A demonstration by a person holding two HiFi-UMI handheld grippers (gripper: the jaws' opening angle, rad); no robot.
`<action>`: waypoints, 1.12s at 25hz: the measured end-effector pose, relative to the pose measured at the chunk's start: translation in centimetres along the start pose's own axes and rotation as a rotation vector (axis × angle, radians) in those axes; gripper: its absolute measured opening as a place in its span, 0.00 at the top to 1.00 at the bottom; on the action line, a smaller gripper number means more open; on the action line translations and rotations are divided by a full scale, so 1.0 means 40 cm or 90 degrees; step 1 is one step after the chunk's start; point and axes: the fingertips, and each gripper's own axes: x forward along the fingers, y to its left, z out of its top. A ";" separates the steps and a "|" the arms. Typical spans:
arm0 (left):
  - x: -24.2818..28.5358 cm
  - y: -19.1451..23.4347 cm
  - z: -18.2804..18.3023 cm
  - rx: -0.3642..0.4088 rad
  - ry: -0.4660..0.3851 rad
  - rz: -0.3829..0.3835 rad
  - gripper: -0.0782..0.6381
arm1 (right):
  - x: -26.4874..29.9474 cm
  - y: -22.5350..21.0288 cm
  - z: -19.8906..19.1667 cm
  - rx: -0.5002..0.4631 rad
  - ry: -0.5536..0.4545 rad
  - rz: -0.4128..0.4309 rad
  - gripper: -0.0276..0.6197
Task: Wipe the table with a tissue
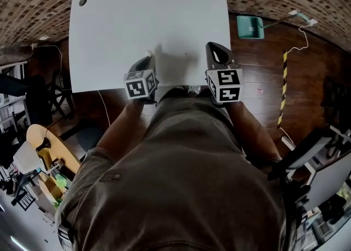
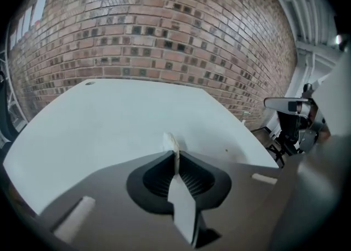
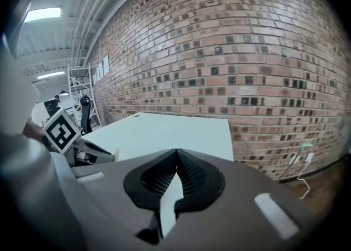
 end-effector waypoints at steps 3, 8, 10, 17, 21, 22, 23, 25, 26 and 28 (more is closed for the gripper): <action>-0.009 -0.022 -0.003 0.001 0.001 -0.022 0.85 | -0.037 -0.015 -0.006 0.016 0.001 -0.033 0.93; -0.021 -0.058 -0.017 0.005 0.006 -0.048 0.85 | -0.101 -0.026 -0.045 0.019 0.019 -0.068 0.94; -0.028 -0.072 -0.031 0.001 0.009 -0.055 0.85 | -0.119 -0.026 -0.067 0.026 0.028 -0.076 0.93; -0.037 -0.123 -0.037 0.007 0.006 -0.055 0.85 | -0.138 -0.037 -0.083 0.016 0.027 -0.062 0.94; -0.023 -0.154 -0.026 0.004 0.005 -0.042 0.85 | -0.124 -0.066 -0.077 0.003 0.022 -0.034 0.94; -0.015 -0.163 -0.022 -0.003 0.006 -0.036 0.85 | -0.116 -0.076 -0.077 0.001 0.024 -0.023 0.94; -0.005 -0.174 -0.019 -0.012 0.007 -0.029 0.85 | -0.109 -0.087 -0.076 -0.001 0.025 -0.011 0.93; 0.011 -0.197 -0.016 -0.023 0.010 -0.019 0.85 | -0.098 -0.108 -0.077 -0.006 0.028 0.012 0.94; 0.018 -0.205 -0.018 -0.024 0.013 -0.016 0.85 | -0.094 -0.116 -0.077 -0.008 0.029 0.020 0.94; 0.031 -0.215 -0.026 -0.025 0.018 -0.012 0.85 | -0.088 -0.126 -0.076 -0.012 0.028 0.029 0.94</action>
